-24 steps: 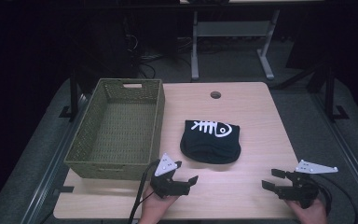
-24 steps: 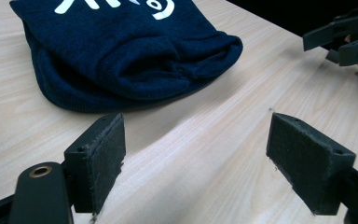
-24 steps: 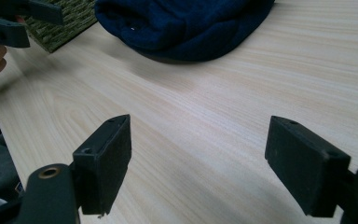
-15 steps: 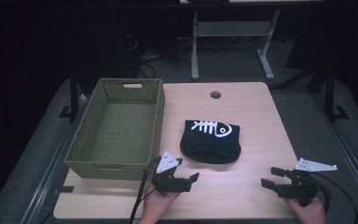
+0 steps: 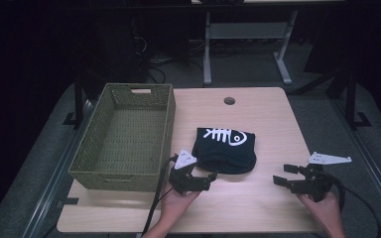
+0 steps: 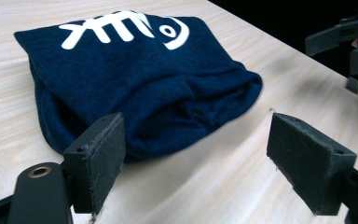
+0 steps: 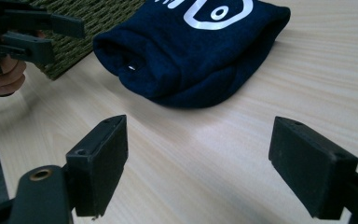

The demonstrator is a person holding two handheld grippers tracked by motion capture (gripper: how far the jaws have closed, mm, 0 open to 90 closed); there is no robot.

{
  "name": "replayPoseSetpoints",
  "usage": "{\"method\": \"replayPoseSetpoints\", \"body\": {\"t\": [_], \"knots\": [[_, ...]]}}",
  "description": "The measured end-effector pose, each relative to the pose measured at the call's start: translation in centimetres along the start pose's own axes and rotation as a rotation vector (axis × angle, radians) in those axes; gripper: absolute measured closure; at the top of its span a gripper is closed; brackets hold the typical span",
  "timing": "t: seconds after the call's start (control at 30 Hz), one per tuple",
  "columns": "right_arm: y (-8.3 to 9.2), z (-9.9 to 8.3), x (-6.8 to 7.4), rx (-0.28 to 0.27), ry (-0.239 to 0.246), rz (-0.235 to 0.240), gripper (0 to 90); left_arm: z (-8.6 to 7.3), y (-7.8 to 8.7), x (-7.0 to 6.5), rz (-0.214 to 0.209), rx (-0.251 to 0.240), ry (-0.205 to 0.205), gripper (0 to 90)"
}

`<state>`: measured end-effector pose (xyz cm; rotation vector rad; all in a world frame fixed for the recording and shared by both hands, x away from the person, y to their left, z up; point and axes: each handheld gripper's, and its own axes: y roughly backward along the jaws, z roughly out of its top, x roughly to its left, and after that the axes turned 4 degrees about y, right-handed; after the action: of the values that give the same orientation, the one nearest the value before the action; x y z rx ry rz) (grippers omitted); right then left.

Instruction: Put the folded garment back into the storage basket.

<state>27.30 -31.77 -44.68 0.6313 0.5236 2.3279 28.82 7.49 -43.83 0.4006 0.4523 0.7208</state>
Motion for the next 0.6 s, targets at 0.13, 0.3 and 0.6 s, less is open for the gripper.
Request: {"method": "replayPoseSetpoints", "body": {"t": [0.13, 0.3, 0.6], "knots": [[-0.6, 0.8, -0.3, 0.018, -0.001, -0.001, 18.6, 0.5, -0.8, 0.5, 0.021, 0.001, 0.018, 19.3], [-1.1, 1.8, -0.7, 0.006, 0.011, -0.004, 19.1, 1.4, -1.7, 1.5, 0.049, 0.008, 0.055, 20.3], [-1.9, 3.1, -1.6, 0.020, 0.005, -0.013, 19.1, 3.1, -2.9, 2.2, 0.123, 0.001, 0.087, 21.7]]}}
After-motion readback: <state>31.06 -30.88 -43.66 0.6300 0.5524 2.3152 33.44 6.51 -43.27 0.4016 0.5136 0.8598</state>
